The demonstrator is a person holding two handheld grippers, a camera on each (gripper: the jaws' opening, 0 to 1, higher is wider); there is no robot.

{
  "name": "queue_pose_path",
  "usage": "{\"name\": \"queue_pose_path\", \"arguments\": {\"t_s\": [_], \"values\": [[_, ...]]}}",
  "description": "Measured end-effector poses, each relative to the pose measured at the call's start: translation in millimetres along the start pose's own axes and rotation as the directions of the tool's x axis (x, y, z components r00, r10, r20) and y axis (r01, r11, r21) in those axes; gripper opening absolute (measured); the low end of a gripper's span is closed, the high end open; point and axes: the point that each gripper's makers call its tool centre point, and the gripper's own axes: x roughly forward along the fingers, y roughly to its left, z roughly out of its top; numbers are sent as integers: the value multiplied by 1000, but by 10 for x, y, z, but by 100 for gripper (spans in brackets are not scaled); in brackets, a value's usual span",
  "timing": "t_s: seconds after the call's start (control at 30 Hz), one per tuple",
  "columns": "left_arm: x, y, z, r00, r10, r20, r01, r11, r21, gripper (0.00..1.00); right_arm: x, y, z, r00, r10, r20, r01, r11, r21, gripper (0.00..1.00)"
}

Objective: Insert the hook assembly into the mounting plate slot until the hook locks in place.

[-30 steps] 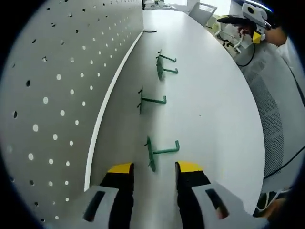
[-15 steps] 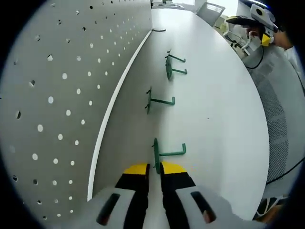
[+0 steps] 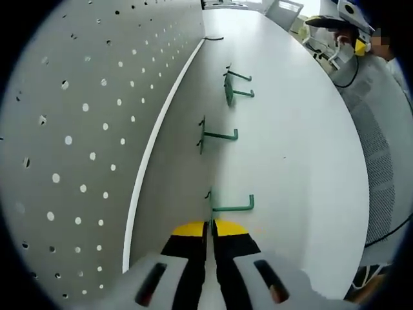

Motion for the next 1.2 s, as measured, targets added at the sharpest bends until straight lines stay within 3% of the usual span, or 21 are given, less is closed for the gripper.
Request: {"name": "queue_pose_path", "arguments": {"t_s": [0.53, 0.6, 0.73, 0.8, 0.9, 1.2], "values": [[-7, -5, 2, 1000, 1, 0, -1, 1000, 18, 3, -4, -1, 0, 1000, 2, 0, -2, 1000, 7, 70], [-6, 6, 4, 1000, 25, 1, -25, 999, 48, 3, -5, -2, 4, 1000, 1, 2, -1, 1000, 6, 70], [-14, 39, -4, 997, 68, 45, -70, 996, 63, 2, -18, -21, 25, 1000, -4, 14, 4, 1000, 15, 70], [-32, 49, 14, 994, 74, 85, -73, 997, -14, 1, -20, -17, 31, 1000, -3, 17, 3, 1000, 18, 70], [-92, 71, 35, 989, 86, 120, -82, 996, -34, 1, -23, -18, 42, 1000, -3, 22, 3, 1000, 16, 70], [-204, 94, 96, 980, 126, 152, -121, 992, -44, 1, -15, -8, 33, 1000, 6, 16, -6, 1000, 9, 70]]}}
